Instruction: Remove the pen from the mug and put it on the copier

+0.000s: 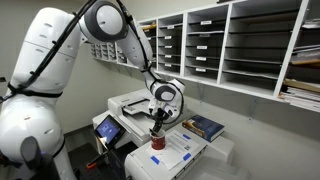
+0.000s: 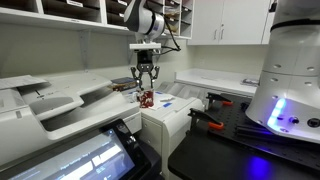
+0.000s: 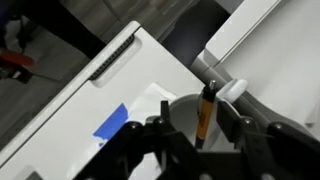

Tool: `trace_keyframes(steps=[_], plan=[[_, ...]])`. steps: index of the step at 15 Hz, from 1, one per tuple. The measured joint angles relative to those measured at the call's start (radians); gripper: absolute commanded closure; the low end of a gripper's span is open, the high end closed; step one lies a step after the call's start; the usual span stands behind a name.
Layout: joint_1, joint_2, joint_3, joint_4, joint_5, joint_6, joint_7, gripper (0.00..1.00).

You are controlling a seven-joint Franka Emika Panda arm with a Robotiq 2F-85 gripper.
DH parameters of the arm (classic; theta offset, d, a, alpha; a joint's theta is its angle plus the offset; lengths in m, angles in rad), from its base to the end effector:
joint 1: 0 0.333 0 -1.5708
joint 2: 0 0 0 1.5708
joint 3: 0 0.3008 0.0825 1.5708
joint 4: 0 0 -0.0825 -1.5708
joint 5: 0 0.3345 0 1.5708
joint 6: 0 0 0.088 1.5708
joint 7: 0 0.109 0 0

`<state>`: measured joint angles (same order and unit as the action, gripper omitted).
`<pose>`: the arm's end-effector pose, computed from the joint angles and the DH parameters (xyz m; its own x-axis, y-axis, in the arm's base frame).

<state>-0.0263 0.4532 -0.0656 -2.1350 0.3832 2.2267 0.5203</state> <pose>0.4967 -0.0342 0.1944 0.5618 -0.7213 -0.4051 -0.7785 -0.6266 0.0361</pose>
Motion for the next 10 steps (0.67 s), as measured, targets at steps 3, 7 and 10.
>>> trace_keyframes(steps=[3,7,10], plan=[[0.0,0.027,0.0,0.024,0.011,0.0,0.0,0.62],[0.0,0.055,0.001,0.053,0.027,0.0,0.0,0.83],[0.0,0.069,0.001,0.062,0.04,-0.001,0.0,0.89]])
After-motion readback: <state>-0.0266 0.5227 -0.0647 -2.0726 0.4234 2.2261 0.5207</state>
